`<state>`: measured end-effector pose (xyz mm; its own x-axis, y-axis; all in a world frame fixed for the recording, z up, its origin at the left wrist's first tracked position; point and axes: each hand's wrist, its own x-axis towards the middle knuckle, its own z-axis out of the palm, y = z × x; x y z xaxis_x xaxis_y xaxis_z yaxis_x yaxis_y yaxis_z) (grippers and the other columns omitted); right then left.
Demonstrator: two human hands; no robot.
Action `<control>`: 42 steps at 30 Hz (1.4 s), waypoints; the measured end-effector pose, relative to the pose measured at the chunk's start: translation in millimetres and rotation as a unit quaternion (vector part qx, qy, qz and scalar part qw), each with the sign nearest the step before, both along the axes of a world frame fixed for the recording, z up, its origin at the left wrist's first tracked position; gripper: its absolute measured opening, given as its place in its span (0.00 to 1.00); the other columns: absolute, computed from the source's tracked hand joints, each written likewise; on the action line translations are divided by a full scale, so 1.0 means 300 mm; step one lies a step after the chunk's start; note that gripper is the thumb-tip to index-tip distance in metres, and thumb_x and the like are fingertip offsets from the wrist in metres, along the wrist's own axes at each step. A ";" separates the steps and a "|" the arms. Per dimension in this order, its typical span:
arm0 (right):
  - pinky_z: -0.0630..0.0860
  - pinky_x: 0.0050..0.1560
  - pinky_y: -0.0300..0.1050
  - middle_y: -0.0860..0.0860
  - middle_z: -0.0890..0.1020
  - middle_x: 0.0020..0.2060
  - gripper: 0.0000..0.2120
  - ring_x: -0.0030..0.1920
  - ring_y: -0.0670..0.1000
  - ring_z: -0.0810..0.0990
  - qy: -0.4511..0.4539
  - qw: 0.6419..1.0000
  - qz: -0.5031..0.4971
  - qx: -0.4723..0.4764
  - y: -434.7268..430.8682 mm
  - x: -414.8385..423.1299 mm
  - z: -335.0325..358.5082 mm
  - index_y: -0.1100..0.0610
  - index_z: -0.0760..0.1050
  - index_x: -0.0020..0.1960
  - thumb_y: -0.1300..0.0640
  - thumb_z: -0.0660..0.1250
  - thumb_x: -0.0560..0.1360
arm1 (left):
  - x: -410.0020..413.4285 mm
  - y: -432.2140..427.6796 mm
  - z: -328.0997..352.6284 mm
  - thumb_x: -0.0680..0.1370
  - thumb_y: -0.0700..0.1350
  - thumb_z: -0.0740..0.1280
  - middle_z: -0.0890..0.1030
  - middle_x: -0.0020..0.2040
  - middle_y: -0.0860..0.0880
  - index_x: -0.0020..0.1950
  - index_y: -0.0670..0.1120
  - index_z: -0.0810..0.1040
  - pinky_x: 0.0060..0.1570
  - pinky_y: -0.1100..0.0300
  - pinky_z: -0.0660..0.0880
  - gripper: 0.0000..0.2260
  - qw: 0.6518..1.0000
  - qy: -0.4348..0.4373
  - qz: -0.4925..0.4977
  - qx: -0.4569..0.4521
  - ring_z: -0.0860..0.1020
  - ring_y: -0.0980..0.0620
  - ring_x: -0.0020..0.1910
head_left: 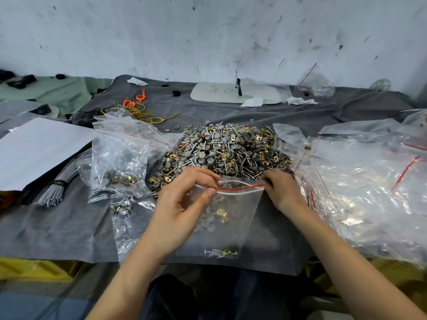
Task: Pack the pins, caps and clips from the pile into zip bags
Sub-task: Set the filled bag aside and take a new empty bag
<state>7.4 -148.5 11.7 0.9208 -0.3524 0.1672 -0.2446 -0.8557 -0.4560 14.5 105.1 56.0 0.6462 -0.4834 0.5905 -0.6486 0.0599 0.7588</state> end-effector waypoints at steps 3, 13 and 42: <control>0.78 0.50 0.44 0.48 0.83 0.42 0.02 0.43 0.47 0.80 -0.172 0.955 -0.013 0.239 0.038 -0.052 0.117 0.52 0.81 0.46 0.57 0.69 0.75 | 0.001 -0.006 -0.003 0.78 0.46 0.65 0.81 0.52 0.50 0.46 0.46 0.79 0.52 0.54 0.74 0.05 1.000 -0.003 -0.008 0.004 0.80 0.48 0.55; 0.72 0.34 0.33 0.43 0.81 0.33 0.13 0.32 0.42 0.76 -0.144 0.923 0.185 0.304 0.094 -0.129 0.348 0.49 0.83 0.44 0.41 0.72 0.67 | 0.003 -0.037 0.005 0.78 0.46 0.65 0.82 0.52 0.50 0.46 0.48 0.79 0.54 0.50 0.75 0.04 1.000 0.001 -0.021 -0.009 0.80 0.48 0.55; 0.75 0.41 0.30 0.43 0.84 0.37 0.06 0.39 0.40 0.81 -0.189 0.869 0.296 0.348 0.184 -0.167 0.332 0.53 0.80 0.46 0.61 0.70 0.70 | -0.015 -0.029 0.036 0.79 0.45 0.64 0.82 0.52 0.48 0.47 0.49 0.77 0.54 0.53 0.74 0.03 1.000 -0.017 -0.020 -0.014 0.80 0.49 0.54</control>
